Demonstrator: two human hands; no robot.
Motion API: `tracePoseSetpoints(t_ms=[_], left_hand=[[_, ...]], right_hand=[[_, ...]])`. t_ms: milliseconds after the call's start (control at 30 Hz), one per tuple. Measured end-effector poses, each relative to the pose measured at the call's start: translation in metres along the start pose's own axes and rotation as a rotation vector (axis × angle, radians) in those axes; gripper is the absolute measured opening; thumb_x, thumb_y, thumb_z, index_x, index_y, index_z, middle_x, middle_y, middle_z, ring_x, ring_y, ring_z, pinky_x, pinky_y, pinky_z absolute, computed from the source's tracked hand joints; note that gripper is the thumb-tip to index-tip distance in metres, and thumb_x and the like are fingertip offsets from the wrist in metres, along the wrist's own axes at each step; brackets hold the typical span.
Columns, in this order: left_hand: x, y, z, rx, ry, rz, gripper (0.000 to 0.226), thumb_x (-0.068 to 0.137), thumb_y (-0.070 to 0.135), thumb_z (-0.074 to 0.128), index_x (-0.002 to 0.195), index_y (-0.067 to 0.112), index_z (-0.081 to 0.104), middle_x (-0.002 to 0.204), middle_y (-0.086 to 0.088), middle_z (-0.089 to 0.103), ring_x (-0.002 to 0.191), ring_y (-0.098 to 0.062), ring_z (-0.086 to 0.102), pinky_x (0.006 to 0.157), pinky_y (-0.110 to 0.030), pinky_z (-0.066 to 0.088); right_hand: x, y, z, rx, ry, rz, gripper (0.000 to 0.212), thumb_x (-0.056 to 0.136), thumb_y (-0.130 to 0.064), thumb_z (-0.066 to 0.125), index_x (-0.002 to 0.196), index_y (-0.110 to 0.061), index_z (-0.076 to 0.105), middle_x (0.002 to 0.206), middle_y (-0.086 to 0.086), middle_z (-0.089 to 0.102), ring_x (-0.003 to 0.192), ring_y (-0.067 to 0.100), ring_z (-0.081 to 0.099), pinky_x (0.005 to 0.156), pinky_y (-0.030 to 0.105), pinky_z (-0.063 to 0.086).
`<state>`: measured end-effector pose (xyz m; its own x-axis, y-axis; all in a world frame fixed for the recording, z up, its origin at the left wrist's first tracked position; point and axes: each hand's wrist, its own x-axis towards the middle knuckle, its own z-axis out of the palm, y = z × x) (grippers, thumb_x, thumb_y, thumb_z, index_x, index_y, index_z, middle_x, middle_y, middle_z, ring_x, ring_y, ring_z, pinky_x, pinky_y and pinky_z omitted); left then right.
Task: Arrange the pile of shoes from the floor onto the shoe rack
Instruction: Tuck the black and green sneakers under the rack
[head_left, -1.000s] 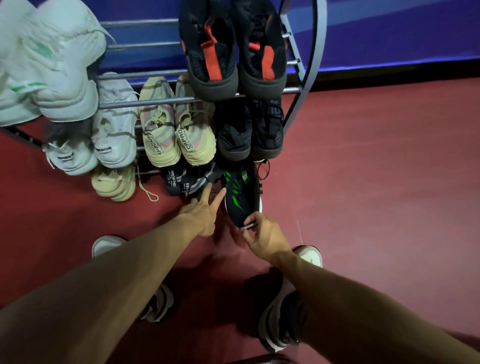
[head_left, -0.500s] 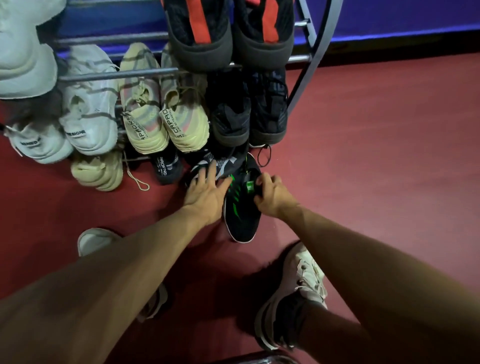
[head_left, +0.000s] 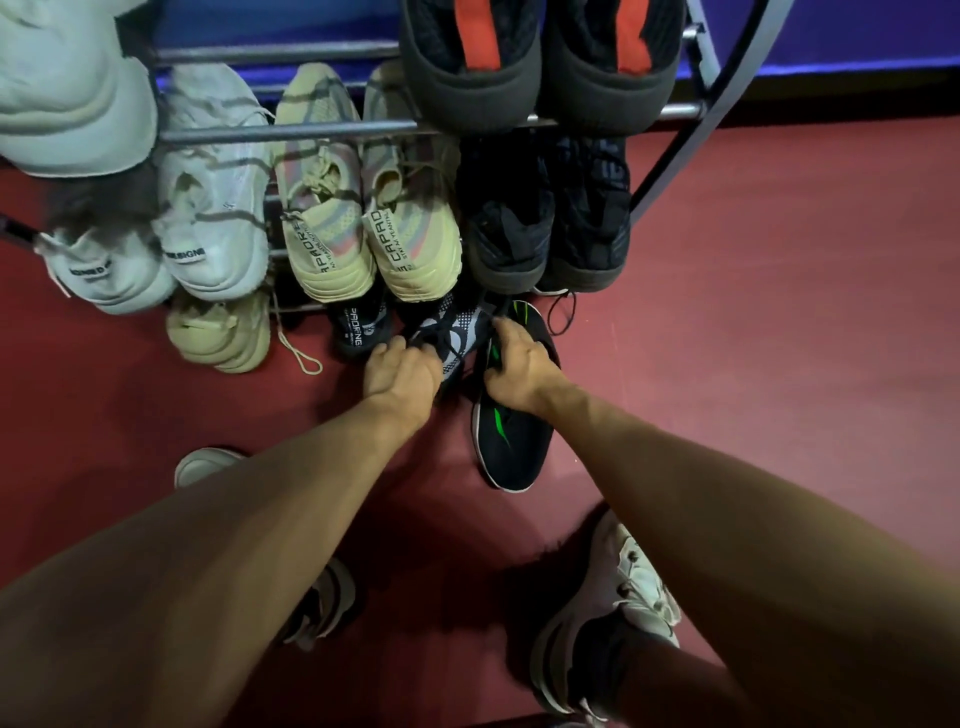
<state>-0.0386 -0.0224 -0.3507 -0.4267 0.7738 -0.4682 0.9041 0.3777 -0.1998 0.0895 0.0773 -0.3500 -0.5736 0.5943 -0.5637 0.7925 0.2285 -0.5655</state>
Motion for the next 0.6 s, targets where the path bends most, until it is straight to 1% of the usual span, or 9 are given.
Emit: tracePoseSetpoints(t_ms=[33, 100, 167, 233, 333, 433, 467, 533, 600], left_hand=[[-0.003, 0.0, -0.004, 0.017, 0.018, 0.038, 0.039, 0.096, 0.009, 0.048, 0.134, 0.015, 0.053, 0.123, -0.003, 0.068, 0.126, -0.023, 0.051, 0.104, -0.035, 0.036], [-0.007, 0.001, -0.01, -0.005, 0.036, 0.108, 0.038, 0.097, 0.008, 0.047, 0.133, 0.019, 0.054, 0.123, -0.005, 0.068, 0.121, -0.026, 0.059, 0.1, -0.036, 0.041], [-0.012, 0.002, -0.015, -0.089, 0.029, 0.127, 0.04, 0.099, 0.005, 0.043, 0.136, 0.02, 0.051, 0.122, -0.01, 0.067, 0.115, -0.033, 0.064, 0.092, -0.038, 0.049], [-0.016, 0.001, -0.017, -0.147, 0.032, 0.119, 0.044, 0.096, 0.001, 0.044, 0.135, 0.02, 0.049, 0.118, -0.014, 0.067, 0.111, -0.037, 0.065, 0.087, -0.041, 0.052], [-0.017, -0.001, -0.018, -0.218, 0.057, 0.08, 0.052, 0.09, -0.003, 0.048, 0.137, 0.017, 0.046, 0.116, -0.017, 0.067, 0.109, -0.04, 0.065, 0.086, -0.043, 0.053], [-0.01, -0.003, -0.023, -0.273, 0.094, -0.021, 0.055, 0.088, -0.004, 0.052, 0.14, 0.011, 0.043, 0.117, -0.02, 0.066, 0.11, -0.042, 0.065, 0.086, -0.044, 0.053], [-0.006, -0.006, -0.025, -0.293, 0.097, -0.047, 0.054, 0.088, -0.004, 0.053, 0.138, 0.01, 0.043, 0.116, -0.02, 0.066, 0.11, -0.042, 0.065, 0.085, -0.045, 0.053], [0.004, -0.013, -0.027, -0.324, 0.084, -0.075, 0.053, 0.088, -0.005, 0.053, 0.138, 0.009, 0.043, 0.115, -0.022, 0.066, 0.109, -0.043, 0.064, 0.085, -0.046, 0.053], [0.011, -0.02, -0.026, -0.347, 0.099, -0.076, 0.057, 0.087, -0.007, 0.051, 0.141, 0.009, 0.041, 0.119, -0.023, 0.063, 0.111, -0.044, 0.063, 0.089, -0.048, 0.052]], right_hand=[[-0.002, 0.0, 0.002, 0.014, -0.031, -0.012, 0.083, 0.084, -0.017, 0.062, 0.157, -0.013, 0.024, 0.159, 0.012, 0.034, 0.145, 0.03, 0.034, 0.12, 0.042, 0.026], [-0.007, -0.003, 0.007, 0.033, -0.091, -0.003, 0.087, 0.079, -0.026, 0.061, 0.157, -0.018, 0.023, 0.157, 0.009, 0.037, 0.143, 0.029, 0.039, 0.119, 0.04, 0.03], [-0.007, -0.002, 0.013, 0.002, -0.128, 0.018, 0.091, 0.075, -0.033, 0.059, 0.157, -0.02, 0.023, 0.161, 0.009, 0.03, 0.145, 0.032, 0.034, 0.12, 0.041, 0.028], [-0.006, 0.005, 0.017, -0.049, -0.124, 0.049, 0.084, 0.08, -0.031, 0.063, 0.155, -0.021, 0.026, 0.159, 0.009, 0.021, 0.142, 0.039, 0.034, 0.119, 0.045, 0.03], [-0.004, 0.016, 0.015, -0.105, 0.012, 0.052, 0.066, 0.083, -0.026, 0.059, 0.145, -0.018, 0.037, 0.146, 0.012, 0.026, 0.131, 0.043, 0.039, 0.112, 0.05, 0.037], [0.002, 0.017, 0.004, -0.276, 0.208, 0.124, 0.059, 0.085, -0.029, 0.058, 0.14, -0.021, 0.04, 0.142, 0.012, 0.033, 0.127, 0.039, 0.035, 0.104, 0.055, 0.036], [0.005, 0.017, 0.0, -0.301, 0.239, 0.188, 0.06, 0.085, -0.032, 0.058, 0.141, -0.025, 0.038, 0.142, 0.012, 0.034, 0.128, 0.037, 0.033, 0.103, 0.055, 0.033], [0.01, 0.021, -0.009, -0.273, 0.196, 0.31, 0.07, 0.085, -0.033, 0.058, 0.148, -0.033, 0.026, 0.148, 0.01, 0.033, 0.132, 0.035, 0.03, 0.102, 0.056, 0.03], [0.015, 0.025, -0.018, -0.233, 0.112, 0.35, 0.09, 0.085, -0.029, 0.056, 0.156, -0.042, 0.001, 0.158, 0.004, 0.026, 0.138, 0.033, 0.026, 0.105, 0.058, 0.027]])
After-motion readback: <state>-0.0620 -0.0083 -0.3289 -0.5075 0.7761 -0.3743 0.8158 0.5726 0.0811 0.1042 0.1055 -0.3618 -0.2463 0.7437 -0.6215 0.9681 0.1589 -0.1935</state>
